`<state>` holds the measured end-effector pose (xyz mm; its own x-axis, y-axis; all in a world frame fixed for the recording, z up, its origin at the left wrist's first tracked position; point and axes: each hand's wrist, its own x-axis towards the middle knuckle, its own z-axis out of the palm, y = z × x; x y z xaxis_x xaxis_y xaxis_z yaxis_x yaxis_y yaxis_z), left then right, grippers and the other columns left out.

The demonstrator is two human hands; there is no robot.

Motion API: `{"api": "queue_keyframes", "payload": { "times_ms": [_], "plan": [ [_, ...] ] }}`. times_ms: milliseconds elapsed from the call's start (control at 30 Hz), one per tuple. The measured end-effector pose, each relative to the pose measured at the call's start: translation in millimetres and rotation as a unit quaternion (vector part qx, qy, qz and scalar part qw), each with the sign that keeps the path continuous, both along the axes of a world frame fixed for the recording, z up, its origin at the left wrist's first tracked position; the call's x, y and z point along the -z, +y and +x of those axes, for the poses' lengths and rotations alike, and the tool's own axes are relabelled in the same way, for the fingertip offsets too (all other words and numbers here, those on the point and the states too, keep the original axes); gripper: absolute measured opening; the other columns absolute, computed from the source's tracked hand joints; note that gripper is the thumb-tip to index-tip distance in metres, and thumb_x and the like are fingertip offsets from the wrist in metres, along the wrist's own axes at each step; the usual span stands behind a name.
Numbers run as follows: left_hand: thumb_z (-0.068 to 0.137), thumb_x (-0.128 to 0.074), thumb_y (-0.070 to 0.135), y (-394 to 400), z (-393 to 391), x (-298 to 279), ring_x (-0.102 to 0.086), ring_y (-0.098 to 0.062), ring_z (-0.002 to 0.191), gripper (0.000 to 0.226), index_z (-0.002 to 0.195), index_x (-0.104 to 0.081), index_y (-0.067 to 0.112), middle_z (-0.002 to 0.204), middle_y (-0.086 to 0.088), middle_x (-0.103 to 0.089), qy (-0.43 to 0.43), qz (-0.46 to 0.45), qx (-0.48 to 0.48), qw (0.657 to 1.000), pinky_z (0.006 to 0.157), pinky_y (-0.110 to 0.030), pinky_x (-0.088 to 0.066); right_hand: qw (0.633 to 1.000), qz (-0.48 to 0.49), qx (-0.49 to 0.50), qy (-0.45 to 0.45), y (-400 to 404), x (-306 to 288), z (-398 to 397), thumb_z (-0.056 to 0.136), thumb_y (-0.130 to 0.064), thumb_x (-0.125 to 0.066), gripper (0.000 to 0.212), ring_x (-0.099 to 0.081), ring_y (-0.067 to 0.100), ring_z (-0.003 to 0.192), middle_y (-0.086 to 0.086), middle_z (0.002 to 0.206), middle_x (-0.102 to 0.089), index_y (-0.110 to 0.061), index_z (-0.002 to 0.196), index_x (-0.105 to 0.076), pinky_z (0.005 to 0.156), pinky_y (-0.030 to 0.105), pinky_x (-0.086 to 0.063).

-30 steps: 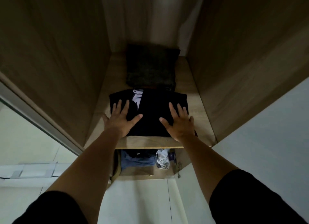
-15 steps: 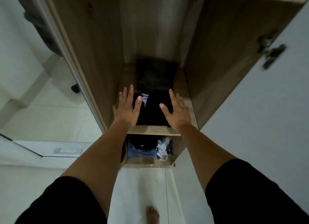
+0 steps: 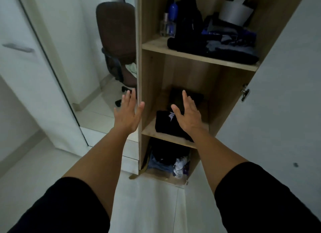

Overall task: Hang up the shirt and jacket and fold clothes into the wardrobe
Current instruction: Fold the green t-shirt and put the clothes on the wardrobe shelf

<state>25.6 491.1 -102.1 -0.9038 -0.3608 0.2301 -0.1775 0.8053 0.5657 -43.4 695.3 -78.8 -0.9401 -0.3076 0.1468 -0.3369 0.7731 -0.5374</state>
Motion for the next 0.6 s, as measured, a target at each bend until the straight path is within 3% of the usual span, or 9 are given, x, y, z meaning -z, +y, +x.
{"api": "queue_keyframes", "payload": {
  "times_ms": [300,600],
  "plan": [
    [0.095,-0.011,0.056,-62.6,169.0,-35.5,0.008,-0.013,0.146,0.060,0.149,0.008,0.035,0.159,0.006,0.008,0.005,-0.004,-0.204,0.979,0.114,-0.057,-0.002,0.981,-0.014,-0.192,0.035,-99.4,-37.1,83.4,0.094,-0.058,-0.034,0.071,-0.004,0.021,0.147,0.004,0.160,-0.007,-0.035,0.151,0.000,0.116,0.052,-0.015],
    [0.096,-0.010,0.055,-141.6,436.0,-37.7,0.008,-0.014,0.146,0.060,0.148,0.009,0.034,0.159,0.006,0.010,-0.039,-0.013,-0.459,0.887,0.114,-0.056,-0.001,0.897,-0.012,-0.441,0.035,-277.9,-34.5,274.3,0.094,-0.059,-0.035,0.073,-0.004,0.019,0.147,0.005,0.160,-0.008,-0.032,0.151,0.001,0.117,0.048,-0.014]
  ]
}}
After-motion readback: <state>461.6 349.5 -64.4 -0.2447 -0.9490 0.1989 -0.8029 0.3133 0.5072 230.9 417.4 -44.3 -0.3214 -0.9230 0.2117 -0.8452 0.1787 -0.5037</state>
